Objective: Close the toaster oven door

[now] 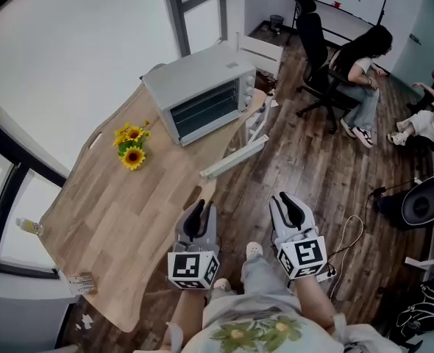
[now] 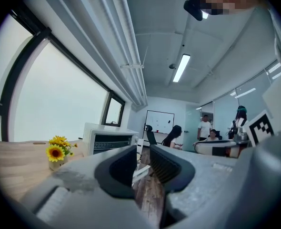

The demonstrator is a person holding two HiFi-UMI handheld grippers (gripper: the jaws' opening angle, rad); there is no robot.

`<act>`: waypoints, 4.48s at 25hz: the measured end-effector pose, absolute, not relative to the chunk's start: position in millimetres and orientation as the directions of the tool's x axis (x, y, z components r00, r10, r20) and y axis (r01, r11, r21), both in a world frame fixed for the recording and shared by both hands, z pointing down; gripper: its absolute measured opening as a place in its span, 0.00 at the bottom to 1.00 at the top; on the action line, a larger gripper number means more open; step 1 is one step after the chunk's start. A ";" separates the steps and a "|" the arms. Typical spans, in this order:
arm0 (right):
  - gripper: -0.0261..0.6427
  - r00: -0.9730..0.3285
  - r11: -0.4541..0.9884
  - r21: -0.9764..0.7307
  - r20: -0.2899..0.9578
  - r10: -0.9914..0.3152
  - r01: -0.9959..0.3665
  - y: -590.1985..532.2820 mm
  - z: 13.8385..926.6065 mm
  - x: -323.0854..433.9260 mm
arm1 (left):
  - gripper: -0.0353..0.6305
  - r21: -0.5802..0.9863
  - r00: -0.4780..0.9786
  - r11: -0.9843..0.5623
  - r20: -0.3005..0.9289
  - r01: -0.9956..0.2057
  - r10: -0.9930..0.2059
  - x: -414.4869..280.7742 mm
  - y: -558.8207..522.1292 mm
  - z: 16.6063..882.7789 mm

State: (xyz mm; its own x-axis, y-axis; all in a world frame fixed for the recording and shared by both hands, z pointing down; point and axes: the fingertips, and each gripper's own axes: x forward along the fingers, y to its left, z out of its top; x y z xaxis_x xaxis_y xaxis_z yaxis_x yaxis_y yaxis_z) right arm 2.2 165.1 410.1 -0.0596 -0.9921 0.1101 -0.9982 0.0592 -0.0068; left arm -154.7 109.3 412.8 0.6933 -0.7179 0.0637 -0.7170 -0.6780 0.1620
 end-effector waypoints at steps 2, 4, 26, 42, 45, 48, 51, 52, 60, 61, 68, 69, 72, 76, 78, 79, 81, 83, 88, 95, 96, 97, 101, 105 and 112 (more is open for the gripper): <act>0.19 -0.063 0.062 -0.014 0.118 -0.991 -0.998 156.3 413.0 11.2 | 0.22 0.173 0.699 -0.682 0.066 -0.711 -0.712 -146.2 103.4 415.3; 0.23 -0.071 0.068 -0.022 0.128 -0.989 -0.997 146.5 415.2 20.3 | 0.33 0.176 0.704 -0.686 0.068 -0.706 -0.707 -135.7 97.1 416.2; 0.28 -0.224 0.225 -0.023 0.234 -0.946 -0.974 42.8 459.6 114.1 | 0.47 0.106 0.496 -0.485 0.231 -0.868 -0.837 -96.7 17.7 480.2; 0.28 -0.252 0.247 -0.060 0.336 -0.907 -0.967 0.1 511.8 139.1 | 0.47 0.144 0.430 -0.409 0.418 -0.901 -0.800 -101.8 -7.9 556.6; 0.28 -0.266 0.256 -0.074 0.358 -0.895 -0.964 -12.5 521.6 140.9 | 0.47 0.122 0.414 -0.407 0.465 -0.905 -0.783 -100.9 -19.8 572.3; 0.28 -0.274 0.266 -0.076 0.382 -0.883 -0.961 -25.1 532.8 142.4 | 0.47 0.101 0.398 -0.405 0.501 -0.909 -0.769 -100.4 -29.7 585.9; 0.28 -0.281 0.275 -0.076 0.407 -0.869 -0.959 -36.0 544.6 143.4 | 0.47 0.104 0.387 -0.394 0.527 -0.913 -0.757 -102.1 -34.1 599.5; 0.28 -0.282 0.276 -0.075 0.414 -0.865 -0.958 -40.2 548.3 144.3 | 0.47 0.108 0.383 -0.389 0.535 -0.915 -0.753 -102.5 -36.2 604.1; 0.28 -0.275 0.274 -0.076 0.488 -0.829 -0.959 -62.2 579.7 154.8 | 0.47 0.127 0.349 -0.344 0.597 -0.930 -0.722 -106.9 -47.9 633.8; 0.28 -0.273 0.272 -0.076 0.497 -0.823 -0.959 -64.5 584.5 156.6 | 0.47 0.138 0.346 -0.334 0.604 -0.932 -0.718 -107.5 -49.0 637.1; 0.28 -0.247 0.249 -0.077 0.581 -0.775 -0.965 -81.1 630.6 169.8 | 0.47 0.226 0.330 -0.241 0.655 -0.944 -0.679 -113.4 -56.2 665.0; 0.28 -0.246 0.247 -0.080 0.592 -0.768 -0.966 -82.8 636.5 171.0 | 0.47 0.239 0.331 -0.229 0.659 -0.944 -0.675 -113.7 -57.3 668.3; 0.28 -0.247 0.243 -0.092 0.618 -0.746 -0.966 -87.6 652.2 172.1 | 0.47 0.288 0.340 -0.192 0.668 -0.938 -0.662 -114.1 -60.1 677.1; 0.29 -0.253 0.243 -0.107 0.642 -0.724 -0.964 -96.6 668.9 170.4 | 0.47 0.332 0.356 -0.167 0.673 -0.929 -0.649 -112.7 -64.5 686.6; 0.29 -0.260 0.234 -0.127 0.649 -0.715 -0.964 -100.1 678.9 170.3 | 0.47 0.357 0.370 -0.160 0.665 -0.920 -0.649 -109.7 -66.5 690.5; 0.29 -0.264 0.226 -0.144 0.651 -0.712 -0.963 -101.9 684.0 170.6 | 0.47 0.371 0.378 -0.156 0.659 -0.915 -0.650 -107.8 -68.0 692.5; 0.29 -0.277 0.204 -0.187 0.649 -0.709 -0.961 -106.6 692.4 171.1 | 0.47 0.393 0.388 -0.148 0.647 -0.907 -0.657 -104.5 -71.5 696.4; 0.29 -0.295 0.187 -0.233 0.642 -0.708 -0.954 -111.3 697.5 169.7 | 0.47 0.407 0.392 -0.143 0.636 -0.902 -0.664 -102.4 -73.5 699.3; 0.29 -0.330 0.191 -0.278 0.645 -0.689 -0.941 -117.6 705.3 163.7 | 0.47 0.448 0.409 -0.133 0.602 -0.884 -0.686 -102.9 -73.1 702.7; 0.19 -0.347 0.215 -0.276 0.649 -0.677 -0.937 -118.6 705.1 156.8 | 0.44 0.449 0.415 -0.144 0.594 -0.882 -0.689 -102.1 -73.1 703.8; 0.17 -0.345 0.216 -0.273 0.649 -0.678 -0.937 -118.6 704.7 156.4 | 0.39 0.442 0.407 -0.141 0.594 -0.886 -0.694 -102.1 -73.6 703.9; 0.17 -0.344 0.216 -0.272 0.648 -0.679 -0.938 -118.7 704.0 156.3 | 0.35 0.433 0.396 -0.137 0.595 -0.891 -0.699 -102.5 -74.4 704.0; 0.17 -0.350 0.218 -0.278 0.640 -0.684 -0.935 -118.3 700.5 156.0 | 0.33 0.414 0.377 -0.131 0.597 -0.901 -0.708 -102.5 -78.4 704.4; 0.16 -0.357 0.226 -0.281 0.635 -0.685 -0.933 -118.6 698.3 156.2 | 0.29 0.396 0.351 -0.112 0.605 -0.911 -0.715 -104.5 -81.9 704.3; 0.16 -0.359 0.233 -0.277 0.629 -0.689 -0.932 -119.2 692.1 156.3 | 0.22 0.332 0.301 -0.107 0.616 -0.937 -0.727 -109.0 -81.4 697.4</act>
